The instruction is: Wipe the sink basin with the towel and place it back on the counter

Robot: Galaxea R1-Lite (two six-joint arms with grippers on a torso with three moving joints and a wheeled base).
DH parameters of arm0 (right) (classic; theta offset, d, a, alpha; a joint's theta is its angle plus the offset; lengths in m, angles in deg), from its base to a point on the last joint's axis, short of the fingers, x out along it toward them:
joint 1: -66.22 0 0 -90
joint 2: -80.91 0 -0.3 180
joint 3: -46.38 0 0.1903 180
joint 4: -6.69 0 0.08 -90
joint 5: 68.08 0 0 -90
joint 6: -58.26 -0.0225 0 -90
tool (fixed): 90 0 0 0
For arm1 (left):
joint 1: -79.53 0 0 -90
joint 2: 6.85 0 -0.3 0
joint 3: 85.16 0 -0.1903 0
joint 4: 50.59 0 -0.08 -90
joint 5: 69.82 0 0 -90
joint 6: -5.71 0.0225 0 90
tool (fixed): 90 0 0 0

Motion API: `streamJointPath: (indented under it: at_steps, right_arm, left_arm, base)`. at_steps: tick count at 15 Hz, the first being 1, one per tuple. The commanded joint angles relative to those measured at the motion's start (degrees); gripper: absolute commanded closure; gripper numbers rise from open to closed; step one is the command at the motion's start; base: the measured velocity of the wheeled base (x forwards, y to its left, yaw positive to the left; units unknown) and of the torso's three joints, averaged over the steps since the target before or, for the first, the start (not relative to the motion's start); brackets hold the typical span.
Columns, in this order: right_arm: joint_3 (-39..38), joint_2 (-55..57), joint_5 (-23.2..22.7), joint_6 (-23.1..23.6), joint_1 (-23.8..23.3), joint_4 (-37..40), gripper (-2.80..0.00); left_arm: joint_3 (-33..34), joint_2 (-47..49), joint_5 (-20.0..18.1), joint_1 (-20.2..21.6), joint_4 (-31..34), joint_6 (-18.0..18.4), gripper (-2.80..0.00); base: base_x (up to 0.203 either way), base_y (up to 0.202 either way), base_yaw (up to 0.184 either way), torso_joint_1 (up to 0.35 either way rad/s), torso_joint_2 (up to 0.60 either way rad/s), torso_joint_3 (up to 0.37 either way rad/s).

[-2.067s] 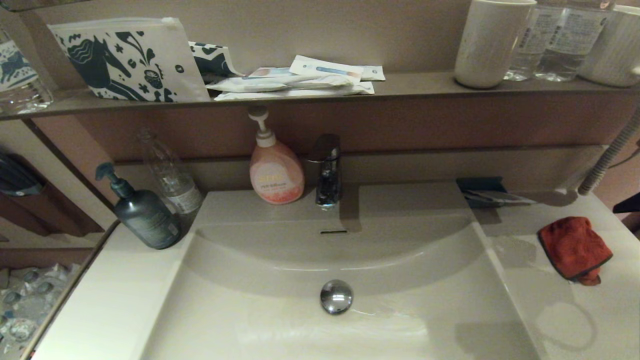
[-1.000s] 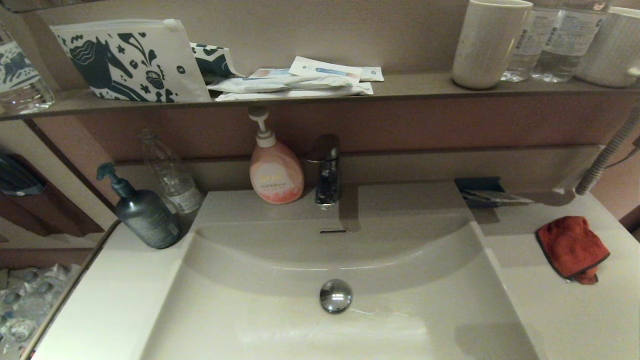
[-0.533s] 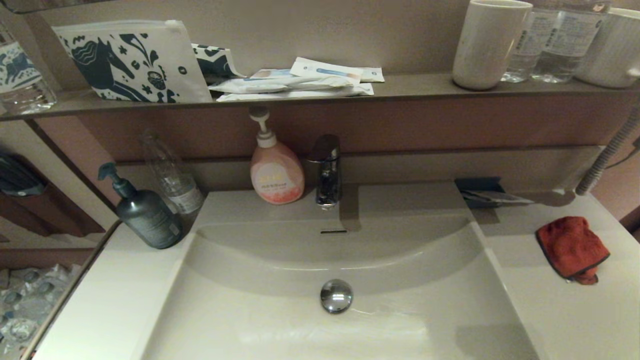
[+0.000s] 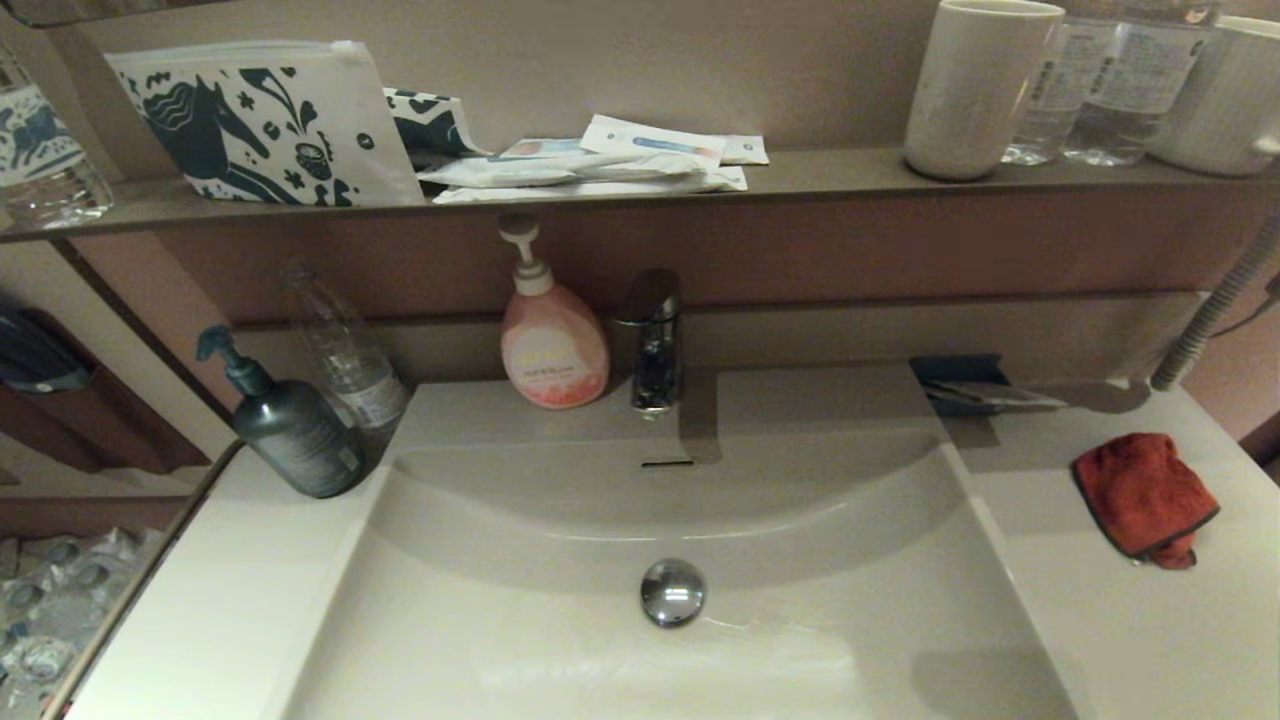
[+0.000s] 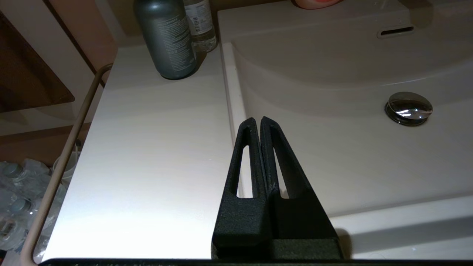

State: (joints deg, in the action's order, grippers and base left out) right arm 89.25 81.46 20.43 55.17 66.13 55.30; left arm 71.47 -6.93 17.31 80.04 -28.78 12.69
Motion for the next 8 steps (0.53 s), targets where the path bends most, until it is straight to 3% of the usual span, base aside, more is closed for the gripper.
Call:
streamJointPath:
  at_steps: [1,7,8]
  right_arm:
    - [-7.65,-0.48,0.34,0.63,0.0,-10.03,0.0]
    - [-19.42,-0.55,0.97,6.34,0.01,-26.51,0.0]
    - [-19.5,-0.55,0.96,6.23,0.01,-25.65,0.0]
  left_arm:
    - [0.0,0.07,-0.04,0.02,-0.02,0.05,0.0]
    - [0.0,0.07,-0.04,0.02,-0.02,0.05,0.0]
    - [0.0,0.07,-0.04,0.02,-0.02,0.05,0.0]
  base:
    - [0.0,0.0,0.0,0.0,0.0,0.0]
    - [0.0,0.0,0.0,0.0,0.0,0.0]
    - [0.0,0.0,0.0,0.0,0.0,0.0]
